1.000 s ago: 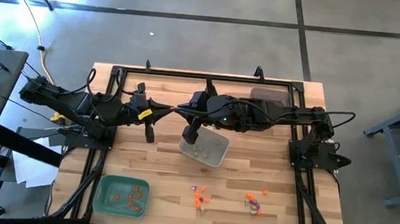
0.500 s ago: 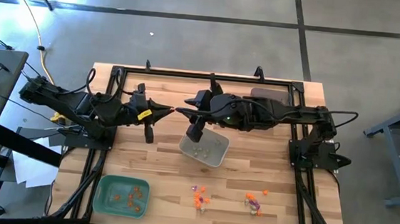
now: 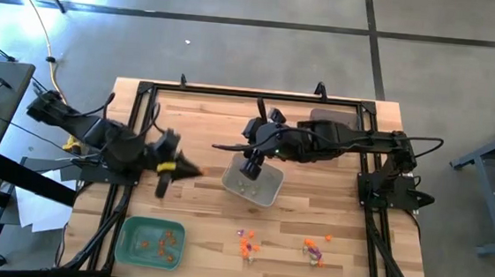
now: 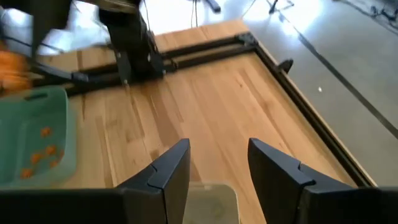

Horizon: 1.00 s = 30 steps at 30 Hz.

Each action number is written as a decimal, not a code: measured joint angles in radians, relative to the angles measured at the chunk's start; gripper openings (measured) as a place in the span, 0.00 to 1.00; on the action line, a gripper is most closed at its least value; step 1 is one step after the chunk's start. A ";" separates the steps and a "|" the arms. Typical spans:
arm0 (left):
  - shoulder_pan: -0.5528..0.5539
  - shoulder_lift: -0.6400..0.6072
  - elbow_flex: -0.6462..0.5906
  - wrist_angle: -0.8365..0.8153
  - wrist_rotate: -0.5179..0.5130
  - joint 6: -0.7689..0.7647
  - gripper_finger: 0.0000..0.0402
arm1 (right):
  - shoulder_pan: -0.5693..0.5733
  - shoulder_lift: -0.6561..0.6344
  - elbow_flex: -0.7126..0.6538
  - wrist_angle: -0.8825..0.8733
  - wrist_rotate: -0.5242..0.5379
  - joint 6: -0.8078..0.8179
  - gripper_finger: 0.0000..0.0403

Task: Sort Halloween decoration
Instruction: Put the orange spider toy into the green bin

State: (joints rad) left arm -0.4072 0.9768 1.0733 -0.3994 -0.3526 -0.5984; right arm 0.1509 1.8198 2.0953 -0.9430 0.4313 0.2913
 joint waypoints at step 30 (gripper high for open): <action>-0.645 0.433 -0.001 -0.523 0.196 -1.480 0.00 | -0.003 0.000 0.000 -0.146 -0.020 -0.030 0.39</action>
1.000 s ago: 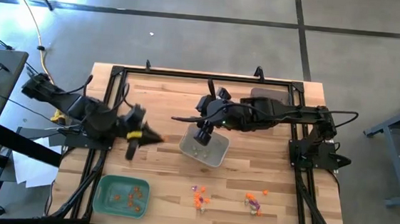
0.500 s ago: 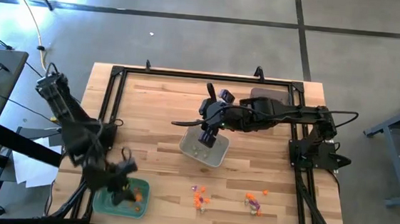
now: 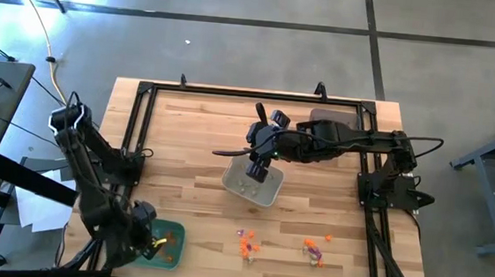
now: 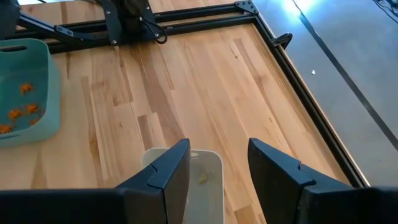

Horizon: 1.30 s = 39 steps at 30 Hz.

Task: Sort Halloween decoration
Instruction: Put the orange spider toy into the green bin

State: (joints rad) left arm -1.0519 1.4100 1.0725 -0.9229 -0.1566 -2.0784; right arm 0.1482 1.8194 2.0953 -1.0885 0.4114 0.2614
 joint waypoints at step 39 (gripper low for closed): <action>0.105 0.150 0.153 -0.026 -0.182 0.105 0.25 | 0.005 -0.001 0.000 -0.482 -0.186 0.052 0.38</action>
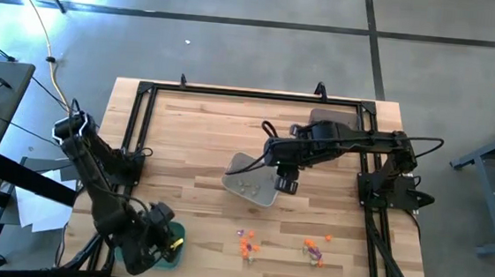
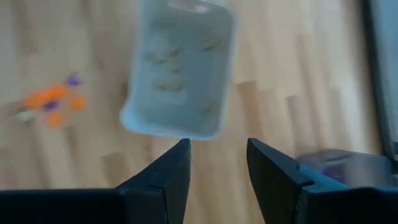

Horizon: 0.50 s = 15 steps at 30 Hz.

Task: Sort Halloween decoration
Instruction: Put the orange spider toy into the green bin

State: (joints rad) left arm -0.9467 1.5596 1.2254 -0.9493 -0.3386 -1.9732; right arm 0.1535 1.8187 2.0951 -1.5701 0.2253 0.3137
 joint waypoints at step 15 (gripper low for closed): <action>0.249 0.009 0.269 -0.101 -0.105 0.543 0.19 | 0.042 -0.143 -0.181 0.009 -0.101 0.033 0.34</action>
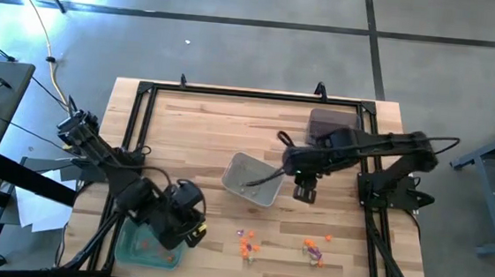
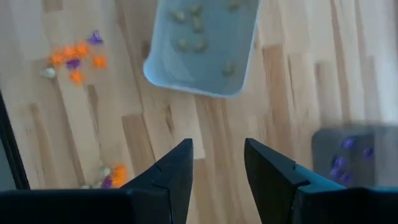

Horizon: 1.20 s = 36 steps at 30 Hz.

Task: Sort Halloween decoration
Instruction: Put the orange spider toy into the green bin

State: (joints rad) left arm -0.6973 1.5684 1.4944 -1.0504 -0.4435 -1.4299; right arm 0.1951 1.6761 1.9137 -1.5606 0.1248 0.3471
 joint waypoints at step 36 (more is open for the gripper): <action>0.235 -0.031 -0.026 0.127 -0.011 0.648 0.19 | 0.412 -0.379 -1.323 0.982 -0.363 1.016 0.34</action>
State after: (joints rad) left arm -0.4625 1.5376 1.4686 -0.9238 -0.4549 -0.7816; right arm 0.6067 1.2973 0.5907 -0.5789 -0.2379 1.3632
